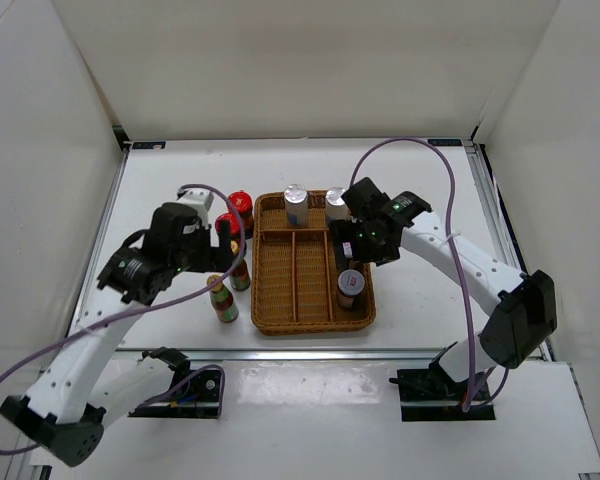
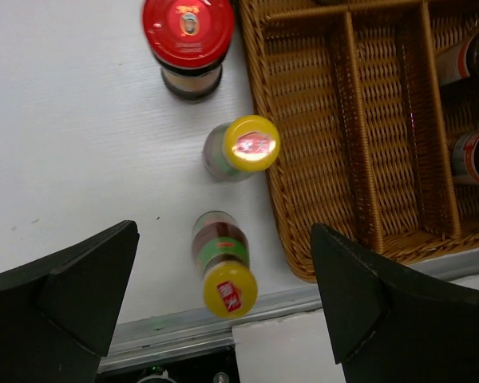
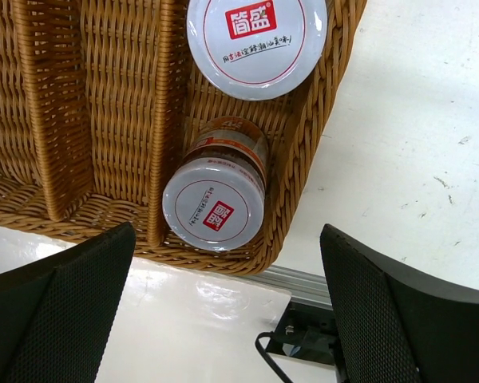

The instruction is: Organize the condiment bottles

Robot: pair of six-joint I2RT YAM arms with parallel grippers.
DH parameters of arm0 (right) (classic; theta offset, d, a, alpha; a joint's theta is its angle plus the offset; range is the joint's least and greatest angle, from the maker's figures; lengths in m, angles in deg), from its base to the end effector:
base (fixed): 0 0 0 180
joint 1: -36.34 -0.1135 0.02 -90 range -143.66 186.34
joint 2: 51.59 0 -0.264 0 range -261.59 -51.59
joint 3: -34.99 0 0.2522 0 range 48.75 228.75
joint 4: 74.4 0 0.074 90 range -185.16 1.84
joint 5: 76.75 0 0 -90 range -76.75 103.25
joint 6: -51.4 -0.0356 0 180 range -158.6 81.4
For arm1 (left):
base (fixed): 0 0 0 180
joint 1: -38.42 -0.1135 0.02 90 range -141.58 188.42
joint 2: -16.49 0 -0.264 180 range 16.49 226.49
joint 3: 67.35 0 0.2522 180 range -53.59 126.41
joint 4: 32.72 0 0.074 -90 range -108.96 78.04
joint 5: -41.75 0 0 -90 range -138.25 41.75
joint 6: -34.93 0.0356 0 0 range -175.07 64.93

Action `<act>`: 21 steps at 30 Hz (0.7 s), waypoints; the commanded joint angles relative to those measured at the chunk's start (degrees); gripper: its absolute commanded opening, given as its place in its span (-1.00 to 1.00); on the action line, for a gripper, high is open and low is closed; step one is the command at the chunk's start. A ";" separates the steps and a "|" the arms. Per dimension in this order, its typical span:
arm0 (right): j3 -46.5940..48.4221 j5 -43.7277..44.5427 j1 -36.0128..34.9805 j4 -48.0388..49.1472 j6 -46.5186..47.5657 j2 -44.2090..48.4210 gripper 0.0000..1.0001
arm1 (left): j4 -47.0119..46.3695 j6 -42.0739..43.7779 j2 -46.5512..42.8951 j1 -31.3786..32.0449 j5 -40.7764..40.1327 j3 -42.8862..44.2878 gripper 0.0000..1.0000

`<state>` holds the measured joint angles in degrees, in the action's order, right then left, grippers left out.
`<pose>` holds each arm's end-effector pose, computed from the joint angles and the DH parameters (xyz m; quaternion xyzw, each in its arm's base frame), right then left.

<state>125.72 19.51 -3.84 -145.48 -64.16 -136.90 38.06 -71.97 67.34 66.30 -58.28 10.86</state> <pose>0.2276 0.1871 0.3008 -0.1128 0.9696 0.0694 0.2058 0.1413 -0.0677 0.3592 0.0531 0.9141 -0.0758 0.3948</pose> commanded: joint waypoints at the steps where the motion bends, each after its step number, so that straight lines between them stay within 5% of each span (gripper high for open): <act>1: 2.22 0.95 0.02 -1.22 1.30 0.06 1.00 | -3.57 2.40 4.33 0.16 5.97 1.65 0.99; 11: 2.75 0.95 1.07 -1.74 1.83 0.06 1.00 | -9.63 3.02 9.88 0.16 6.86 -2.82 0.96; 17: 1.52 0.95 1.07 -1.74 1.83 0.68 1.00 | -10.87 3.02 10.41 0.16 7.47 -4.86 0.44; 21: 1.52 0.95 1.07 -1.74 1.83 1.21 1.00 | -12.10 3.02 11.81 0.16 6.25 -4.86 0.41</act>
<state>126.22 19.55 -2.88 -146.62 -63.16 -136.93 28.48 -69.07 78.58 66.30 -51.96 6.16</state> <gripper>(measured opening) 0.996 0.709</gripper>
